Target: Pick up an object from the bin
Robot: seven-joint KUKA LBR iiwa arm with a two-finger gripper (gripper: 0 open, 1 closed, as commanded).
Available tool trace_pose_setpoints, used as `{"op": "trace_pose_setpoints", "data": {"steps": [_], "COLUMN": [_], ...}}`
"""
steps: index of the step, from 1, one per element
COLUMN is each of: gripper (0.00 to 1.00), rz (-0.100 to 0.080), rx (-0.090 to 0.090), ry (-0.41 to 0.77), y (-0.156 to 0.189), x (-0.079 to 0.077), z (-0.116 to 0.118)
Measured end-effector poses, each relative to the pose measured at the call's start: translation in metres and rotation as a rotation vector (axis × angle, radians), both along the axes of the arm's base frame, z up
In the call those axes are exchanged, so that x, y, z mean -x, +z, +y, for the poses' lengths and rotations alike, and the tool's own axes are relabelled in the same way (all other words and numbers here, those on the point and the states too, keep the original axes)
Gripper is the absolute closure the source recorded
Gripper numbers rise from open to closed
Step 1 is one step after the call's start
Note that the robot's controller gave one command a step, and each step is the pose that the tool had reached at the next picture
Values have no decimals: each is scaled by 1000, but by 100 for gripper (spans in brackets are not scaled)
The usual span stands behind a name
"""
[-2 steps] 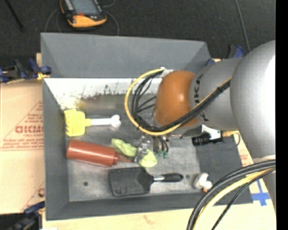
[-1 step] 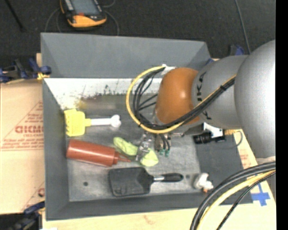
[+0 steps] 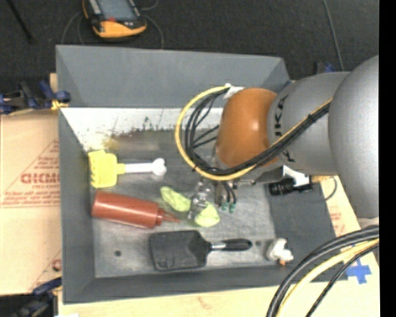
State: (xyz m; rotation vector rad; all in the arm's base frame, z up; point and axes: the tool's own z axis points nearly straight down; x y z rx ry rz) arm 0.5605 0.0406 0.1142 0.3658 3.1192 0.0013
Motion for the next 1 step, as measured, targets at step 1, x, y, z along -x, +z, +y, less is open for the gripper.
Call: {"op": "trace_pose_setpoints", "data": {"steps": [1], "gripper": [100], "rz": [0], "rx": [0], "ry": [0], "y": [14], "x": [-1], "z": [0]}}
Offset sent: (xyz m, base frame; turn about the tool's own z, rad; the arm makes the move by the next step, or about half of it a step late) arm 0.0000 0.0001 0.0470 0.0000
